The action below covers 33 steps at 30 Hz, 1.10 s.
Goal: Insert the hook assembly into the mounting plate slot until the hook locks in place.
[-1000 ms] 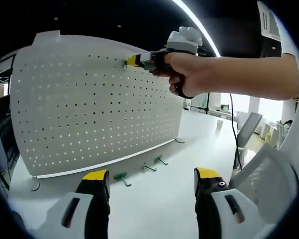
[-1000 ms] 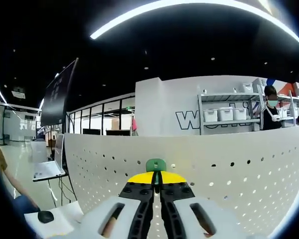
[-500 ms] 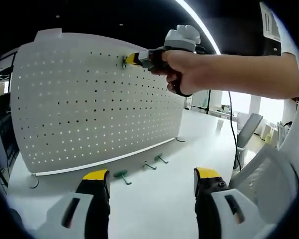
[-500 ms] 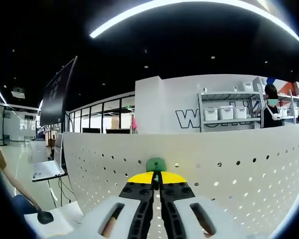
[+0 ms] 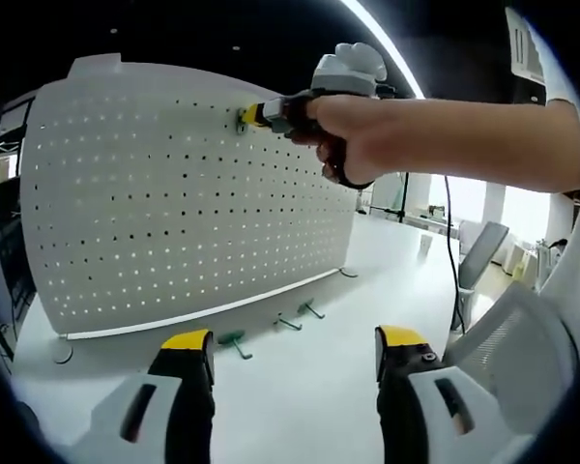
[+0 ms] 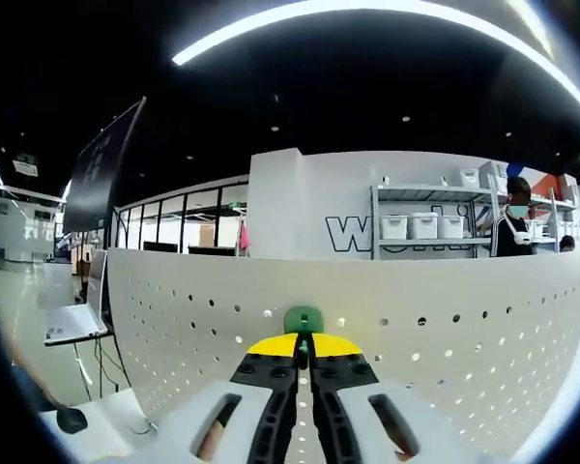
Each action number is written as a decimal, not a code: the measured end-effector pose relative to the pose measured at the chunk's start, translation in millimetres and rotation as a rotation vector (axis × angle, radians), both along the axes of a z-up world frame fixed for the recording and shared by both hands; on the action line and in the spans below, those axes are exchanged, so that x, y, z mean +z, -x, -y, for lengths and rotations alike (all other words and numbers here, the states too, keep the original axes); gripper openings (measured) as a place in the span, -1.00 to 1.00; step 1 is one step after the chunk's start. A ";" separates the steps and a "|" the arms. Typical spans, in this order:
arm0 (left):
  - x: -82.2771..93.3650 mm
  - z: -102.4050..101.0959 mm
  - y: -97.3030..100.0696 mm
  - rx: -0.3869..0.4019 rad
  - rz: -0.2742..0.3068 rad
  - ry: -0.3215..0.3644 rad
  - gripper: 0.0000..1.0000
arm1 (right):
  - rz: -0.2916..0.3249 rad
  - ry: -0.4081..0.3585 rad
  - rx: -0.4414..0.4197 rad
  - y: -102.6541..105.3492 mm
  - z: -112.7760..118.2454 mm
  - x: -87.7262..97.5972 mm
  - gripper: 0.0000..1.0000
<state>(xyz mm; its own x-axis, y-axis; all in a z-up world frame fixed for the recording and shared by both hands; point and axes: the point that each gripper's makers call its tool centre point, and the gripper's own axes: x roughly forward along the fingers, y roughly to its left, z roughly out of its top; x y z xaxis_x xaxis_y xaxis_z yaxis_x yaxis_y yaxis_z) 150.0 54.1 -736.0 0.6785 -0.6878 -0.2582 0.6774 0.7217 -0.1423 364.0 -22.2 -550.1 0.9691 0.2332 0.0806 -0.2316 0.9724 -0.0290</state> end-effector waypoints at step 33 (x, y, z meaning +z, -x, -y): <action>1.2 -1.3 1.8 0.013 -0.007 0.038 0.36 | 0.004 -0.174 -0.110 -0.2 1.2 -4.9 -0.91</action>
<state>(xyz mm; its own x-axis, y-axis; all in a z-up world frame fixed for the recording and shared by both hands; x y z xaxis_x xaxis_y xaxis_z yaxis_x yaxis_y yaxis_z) 148.3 55.4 -734.7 0.6853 -0.6885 -0.2373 0.6671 0.7242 -0.1746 364.2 -23.4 -555.0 0.9875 0.1082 0.1146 -0.1239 0.9823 0.1405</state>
